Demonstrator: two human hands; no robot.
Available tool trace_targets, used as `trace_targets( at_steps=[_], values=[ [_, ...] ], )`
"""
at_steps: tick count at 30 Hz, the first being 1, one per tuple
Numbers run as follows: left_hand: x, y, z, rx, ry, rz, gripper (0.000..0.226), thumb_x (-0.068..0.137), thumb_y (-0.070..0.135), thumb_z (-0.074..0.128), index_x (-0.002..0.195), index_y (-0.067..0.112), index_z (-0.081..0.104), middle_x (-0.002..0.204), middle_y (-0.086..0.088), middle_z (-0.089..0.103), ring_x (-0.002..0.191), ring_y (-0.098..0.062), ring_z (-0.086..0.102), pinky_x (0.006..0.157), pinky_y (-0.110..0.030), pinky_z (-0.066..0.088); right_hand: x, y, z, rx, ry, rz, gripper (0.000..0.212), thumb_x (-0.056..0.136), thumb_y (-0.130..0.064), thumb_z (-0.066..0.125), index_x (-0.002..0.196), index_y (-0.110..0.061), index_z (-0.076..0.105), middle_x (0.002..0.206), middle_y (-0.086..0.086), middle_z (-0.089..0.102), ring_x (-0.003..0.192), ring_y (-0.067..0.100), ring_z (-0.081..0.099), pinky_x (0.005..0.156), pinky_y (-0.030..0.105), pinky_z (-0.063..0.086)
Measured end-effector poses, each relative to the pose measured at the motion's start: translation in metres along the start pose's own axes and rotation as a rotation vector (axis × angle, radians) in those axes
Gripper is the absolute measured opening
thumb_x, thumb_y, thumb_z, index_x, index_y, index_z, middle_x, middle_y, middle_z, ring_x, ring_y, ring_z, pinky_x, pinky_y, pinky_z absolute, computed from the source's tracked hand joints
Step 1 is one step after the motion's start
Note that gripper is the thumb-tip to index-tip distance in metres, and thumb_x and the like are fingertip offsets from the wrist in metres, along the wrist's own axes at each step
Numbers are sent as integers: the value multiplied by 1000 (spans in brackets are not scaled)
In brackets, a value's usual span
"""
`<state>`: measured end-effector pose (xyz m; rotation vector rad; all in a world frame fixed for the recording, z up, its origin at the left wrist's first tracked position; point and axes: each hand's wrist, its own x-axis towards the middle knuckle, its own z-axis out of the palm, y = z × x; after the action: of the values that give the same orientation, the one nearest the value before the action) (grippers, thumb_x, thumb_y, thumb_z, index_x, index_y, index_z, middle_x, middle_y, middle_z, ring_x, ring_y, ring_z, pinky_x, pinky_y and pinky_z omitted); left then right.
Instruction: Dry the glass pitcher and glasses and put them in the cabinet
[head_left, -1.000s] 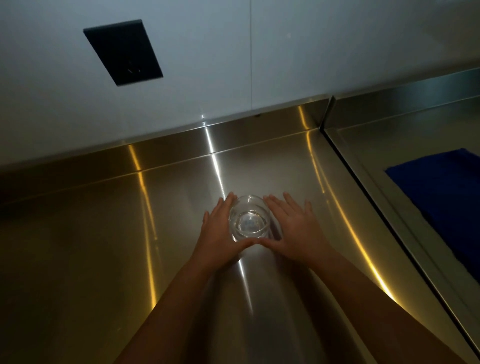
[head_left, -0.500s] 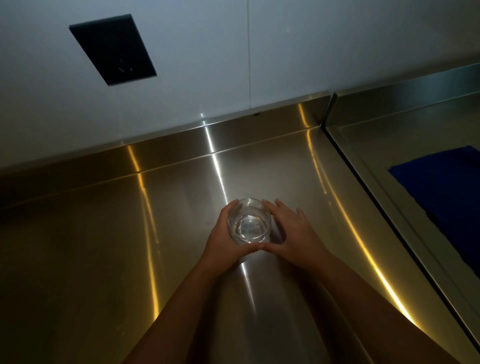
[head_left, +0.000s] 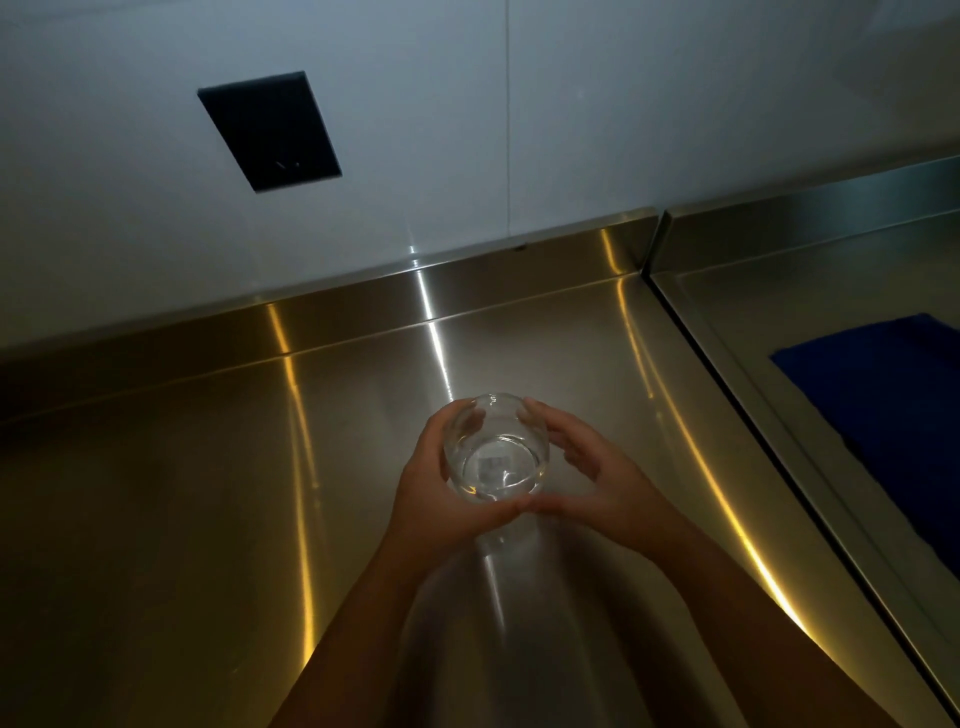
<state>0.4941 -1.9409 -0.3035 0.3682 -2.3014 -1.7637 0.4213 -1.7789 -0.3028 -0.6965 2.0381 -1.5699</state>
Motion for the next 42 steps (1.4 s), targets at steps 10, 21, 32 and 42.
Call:
trace_targets(
  at_steps=[10,21,32,42],
  values=[
    [-36,46,-23,11,-20,88,87,47,32,85,124,26,47,123,5,57,113,-5,55,85,-18,48,-25,-37,20,634,-162,25,79,53,-41,85,123,-28,50,121,-13,61,110,15,60,75,29,53],
    [-82,64,-22,152,80,97,89,49,40,82,123,48,33,132,12,48,118,4,47,93,-15,45,-43,-62,33,357,-219,-62,84,42,-28,83,117,-39,46,122,-13,52,111,10,57,80,32,54],
    [-131,46,-32,-671,220,-136,83,71,44,69,141,14,34,139,-10,46,128,-28,43,107,-51,30,-49,-76,47,377,-351,-95,83,41,-30,81,117,-37,47,122,-5,52,109,15,57,67,22,53],
    [-186,42,-57,-1398,216,-208,81,79,55,46,129,-8,45,140,-30,36,131,-40,35,106,-50,29,-55,-102,103,320,-572,-122,80,50,-19,82,120,-34,45,121,-4,55,107,9,59,72,20,52]
  ],
)
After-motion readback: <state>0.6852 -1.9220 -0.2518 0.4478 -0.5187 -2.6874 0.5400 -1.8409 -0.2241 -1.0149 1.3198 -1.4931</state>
